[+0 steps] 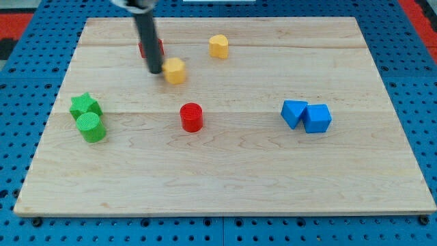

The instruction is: Push the red star towards the bottom of the board

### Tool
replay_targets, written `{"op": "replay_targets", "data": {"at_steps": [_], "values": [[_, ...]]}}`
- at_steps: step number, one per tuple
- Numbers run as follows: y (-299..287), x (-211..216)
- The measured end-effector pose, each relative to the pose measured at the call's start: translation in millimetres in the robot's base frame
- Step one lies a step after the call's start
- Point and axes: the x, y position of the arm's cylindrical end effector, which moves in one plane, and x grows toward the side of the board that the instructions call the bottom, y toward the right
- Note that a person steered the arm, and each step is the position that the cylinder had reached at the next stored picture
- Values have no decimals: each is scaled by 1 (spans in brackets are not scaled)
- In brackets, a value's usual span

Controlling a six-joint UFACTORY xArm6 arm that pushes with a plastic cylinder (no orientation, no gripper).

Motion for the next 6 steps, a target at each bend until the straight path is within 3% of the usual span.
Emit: {"op": "replay_targets", "data": {"at_steps": [1, 2, 3, 4, 5, 6], "values": [[4, 25], [35, 23], [77, -17], [57, -12], [-4, -36], [15, -89]]}}
